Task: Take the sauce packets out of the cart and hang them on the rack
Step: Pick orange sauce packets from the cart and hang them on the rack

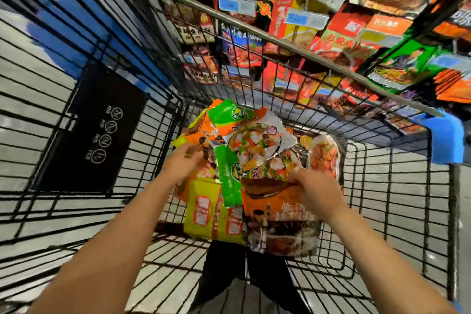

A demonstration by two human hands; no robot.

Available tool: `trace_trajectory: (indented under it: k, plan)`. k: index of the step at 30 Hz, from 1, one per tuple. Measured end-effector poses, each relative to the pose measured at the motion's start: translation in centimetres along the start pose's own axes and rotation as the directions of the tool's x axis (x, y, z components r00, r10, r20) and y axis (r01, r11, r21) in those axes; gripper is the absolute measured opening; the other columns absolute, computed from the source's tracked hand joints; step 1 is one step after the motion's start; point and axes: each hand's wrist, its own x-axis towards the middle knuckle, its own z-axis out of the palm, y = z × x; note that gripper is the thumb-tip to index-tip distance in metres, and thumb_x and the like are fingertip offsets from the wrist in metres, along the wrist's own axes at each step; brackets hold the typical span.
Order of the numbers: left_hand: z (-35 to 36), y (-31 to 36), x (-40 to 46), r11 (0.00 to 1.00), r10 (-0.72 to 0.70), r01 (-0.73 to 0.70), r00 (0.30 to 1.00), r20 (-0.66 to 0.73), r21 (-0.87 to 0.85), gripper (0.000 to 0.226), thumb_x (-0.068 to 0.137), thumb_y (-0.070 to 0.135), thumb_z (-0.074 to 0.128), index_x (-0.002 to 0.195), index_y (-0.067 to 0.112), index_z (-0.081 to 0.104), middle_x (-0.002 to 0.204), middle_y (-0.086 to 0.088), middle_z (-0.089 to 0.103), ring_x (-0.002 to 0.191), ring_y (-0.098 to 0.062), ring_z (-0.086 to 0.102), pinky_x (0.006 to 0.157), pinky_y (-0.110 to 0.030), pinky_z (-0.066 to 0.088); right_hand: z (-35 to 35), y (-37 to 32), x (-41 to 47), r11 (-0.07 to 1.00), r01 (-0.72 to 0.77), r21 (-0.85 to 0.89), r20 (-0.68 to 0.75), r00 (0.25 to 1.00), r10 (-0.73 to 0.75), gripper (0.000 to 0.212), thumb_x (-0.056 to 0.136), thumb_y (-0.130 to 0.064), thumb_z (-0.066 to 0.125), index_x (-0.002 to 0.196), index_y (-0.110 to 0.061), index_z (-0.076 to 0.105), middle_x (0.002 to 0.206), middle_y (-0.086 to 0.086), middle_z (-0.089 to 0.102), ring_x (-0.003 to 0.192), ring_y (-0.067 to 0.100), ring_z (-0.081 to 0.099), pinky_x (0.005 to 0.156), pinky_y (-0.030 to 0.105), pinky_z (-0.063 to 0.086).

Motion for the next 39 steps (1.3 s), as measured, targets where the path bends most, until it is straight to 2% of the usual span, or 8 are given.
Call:
trace_trajectory:
  k: [4, 8, 13, 18, 22, 26, 32, 39]
  plan:
    - [0.1, -0.8, 5.4, 0.980, -0.159, 0.144, 0.981, -0.107, -0.139, 0.038, 0.088, 0.025, 0.061, 0.121, 0.007, 0.055, 0.118, -0.014, 0.060, 0.110, -0.030, 0.055, 0.085, -0.031, 0.040, 0.4, 0.8, 2.8, 0.995, -0.056, -0.082, 0.065, 0.996, 0.061, 0.023, 0.089, -0.018, 0.051, 0.106, -0.032, 0.058, 0.105, -0.008, 0.063, 0.098, 0.018, 0.062, 0.076, 0.033, 0.053]
    - [2.1, -4.1, 13.2, 0.988, -0.137, 0.134, 0.990, -0.037, -0.079, 0.067, 0.061, 0.064, 0.066, 0.114, 0.023, 0.060, 0.113, -0.010, 0.064, 0.106, -0.034, 0.060, 0.090, -0.044, 0.049, 1.1, 0.7, 4.7, 0.998, -0.027, -0.050, 0.004, 1.000, 0.028, 0.028, 0.082, -0.012, 0.061, 0.106, -0.024, 0.066, 0.100, 0.003, 0.068, 0.093, 0.027, 0.066, 0.070, 0.034, 0.054]
    - [4.1, -4.3, 16.4, 0.984, -0.161, 0.168, 0.981, -0.107, 0.054, 0.085, 0.051, 0.058, 0.057, 0.122, 0.012, 0.057, 0.122, -0.014, 0.060, 0.114, -0.030, 0.055, 0.098, -0.040, 0.044, 1.5, 1.1, 5.6, 0.996, -0.052, -0.078, 0.089, 0.994, 0.059, 0.028, 0.083, -0.023, 0.061, 0.109, -0.033, 0.061, 0.106, -0.010, 0.063, 0.101, 0.015, 0.062, 0.076, 0.031, 0.052]
    - [3.0, -2.1, 14.5, 0.970, -0.178, 0.207, 0.962, -0.207, 0.127, 0.045, 0.075, 0.035, 0.072, 0.111, 0.009, 0.063, 0.112, -0.016, 0.064, 0.107, -0.033, 0.058, 0.089, -0.035, 0.045, 1.3, 1.2, 5.0, 0.996, -0.083, 0.030, 0.009, 0.997, 0.083, 0.032, 0.076, -0.009, 0.062, 0.101, -0.028, 0.066, 0.097, -0.008, 0.066, 0.094, 0.022, 0.062, 0.066, 0.034, 0.049]
    - [1.8, -2.9, 13.8, 0.929, -0.151, 0.219, 0.960, -0.236, 0.298, 0.049, 0.082, 0.044, 0.062, 0.111, 0.004, 0.061, 0.111, -0.021, 0.061, 0.109, -0.036, 0.053, 0.092, -0.037, 0.042, 1.2, 1.0, 4.7, 0.996, -0.084, 0.037, -0.011, 0.996, 0.085, 0.027, 0.077, -0.010, 0.062, 0.097, -0.027, 0.065, 0.091, -0.008, 0.066, 0.088, 0.023, 0.063, 0.061, 0.035, 0.048]
    - [0.4, -2.3, 12.0, 0.912, -0.273, 0.333, 0.928, -0.254, 0.239, 0.047, 0.083, 0.048, 0.059, 0.108, 0.008, 0.064, 0.113, -0.016, 0.063, 0.111, -0.033, 0.054, 0.090, -0.035, 0.042, 0.7, 1.0, 4.0, 0.993, -0.096, 0.068, -0.005, 0.995, 0.097, 0.024, 0.082, -0.013, 0.058, 0.100, -0.028, 0.064, 0.101, -0.010, 0.066, 0.091, 0.021, 0.062, 0.072, 0.038, 0.052]
    - [-2.0, 0.9, 4.8, 0.995, -0.066, 0.089, 0.932, -0.357, 0.049, 0.015, 0.087, 0.017, 0.060, 0.094, 0.007, 0.069, 0.102, -0.012, 0.067, 0.096, -0.027, 0.060, 0.073, -0.021, 0.038, 0.0, 1.3, 1.5, 0.986, -0.115, 0.120, 0.000, 0.993, 0.116, 0.033, 0.079, -0.010, 0.058, 0.106, -0.028, 0.066, 0.109, -0.007, 0.067, 0.102, 0.019, 0.061, 0.084, 0.033, 0.048]
    - [-6.4, 6.2, -6.4, 0.914, 0.373, -0.209, 0.769, -0.519, 0.347, 0.009, 0.087, 0.013, 0.059, 0.088, 0.009, 0.067, 0.095, -0.012, 0.058, 0.085, -0.029, 0.057, 0.077, -0.035, 0.040, 0.5, 2.1, -2.8, 0.984, -0.108, 0.140, -0.074, 0.990, 0.119, 0.039, 0.066, -0.007, 0.075, 0.099, -0.026, 0.070, 0.090, -0.003, 0.072, 0.086, 0.022, 0.068, 0.070, 0.032, 0.053]
